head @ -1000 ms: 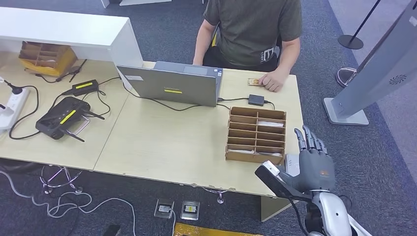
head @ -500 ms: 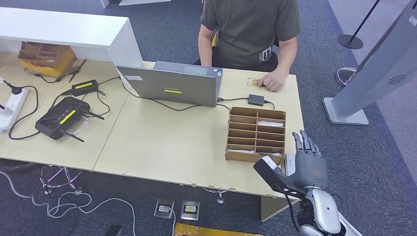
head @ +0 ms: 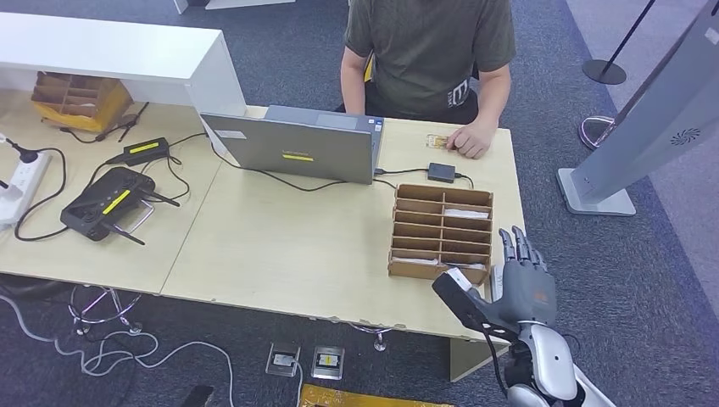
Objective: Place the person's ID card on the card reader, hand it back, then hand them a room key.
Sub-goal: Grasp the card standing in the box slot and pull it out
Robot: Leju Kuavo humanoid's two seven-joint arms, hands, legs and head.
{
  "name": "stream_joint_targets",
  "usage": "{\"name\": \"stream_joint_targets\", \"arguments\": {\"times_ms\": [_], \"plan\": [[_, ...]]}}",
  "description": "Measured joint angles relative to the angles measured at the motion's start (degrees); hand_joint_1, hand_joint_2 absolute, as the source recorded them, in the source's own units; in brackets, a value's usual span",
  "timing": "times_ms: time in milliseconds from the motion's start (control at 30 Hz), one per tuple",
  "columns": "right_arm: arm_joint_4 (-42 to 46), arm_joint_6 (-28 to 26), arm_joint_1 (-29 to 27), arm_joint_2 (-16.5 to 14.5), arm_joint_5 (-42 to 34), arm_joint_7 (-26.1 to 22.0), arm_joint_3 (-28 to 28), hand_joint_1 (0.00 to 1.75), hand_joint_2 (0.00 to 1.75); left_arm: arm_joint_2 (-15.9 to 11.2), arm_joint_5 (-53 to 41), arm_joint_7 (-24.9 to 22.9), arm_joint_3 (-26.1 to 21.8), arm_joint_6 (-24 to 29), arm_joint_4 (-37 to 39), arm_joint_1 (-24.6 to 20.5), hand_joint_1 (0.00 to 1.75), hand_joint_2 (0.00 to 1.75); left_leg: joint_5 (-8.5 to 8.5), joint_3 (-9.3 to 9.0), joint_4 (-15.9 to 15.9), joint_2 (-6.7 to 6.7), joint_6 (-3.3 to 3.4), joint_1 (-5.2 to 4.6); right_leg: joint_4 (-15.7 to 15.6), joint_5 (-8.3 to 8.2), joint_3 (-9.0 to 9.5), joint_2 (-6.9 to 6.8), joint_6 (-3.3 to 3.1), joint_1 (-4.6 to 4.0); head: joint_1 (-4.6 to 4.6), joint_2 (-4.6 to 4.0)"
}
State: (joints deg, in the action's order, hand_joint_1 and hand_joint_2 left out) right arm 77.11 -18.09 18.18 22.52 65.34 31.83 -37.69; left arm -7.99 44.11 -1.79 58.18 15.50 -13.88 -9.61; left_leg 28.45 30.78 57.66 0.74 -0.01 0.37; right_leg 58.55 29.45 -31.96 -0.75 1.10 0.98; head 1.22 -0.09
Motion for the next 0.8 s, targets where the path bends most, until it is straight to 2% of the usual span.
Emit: {"name": "stream_joint_targets", "arguments": {"times_ms": [800], "plan": [[-6.2, -0.1, 3.1, -4.2, 1.4, -2.8, -2.2, 0.00, 1.75, 0.4, -1.3, -0.5, 0.0, 0.0, 0.0, -0.2, 0.00, 0.00, 0.00, 0.00, 0.0, 0.00, 0.00, 0.00, 0.0, 0.00, 0.00, 0.00, 0.00, 0.00, -0.01, 0.00]]}}
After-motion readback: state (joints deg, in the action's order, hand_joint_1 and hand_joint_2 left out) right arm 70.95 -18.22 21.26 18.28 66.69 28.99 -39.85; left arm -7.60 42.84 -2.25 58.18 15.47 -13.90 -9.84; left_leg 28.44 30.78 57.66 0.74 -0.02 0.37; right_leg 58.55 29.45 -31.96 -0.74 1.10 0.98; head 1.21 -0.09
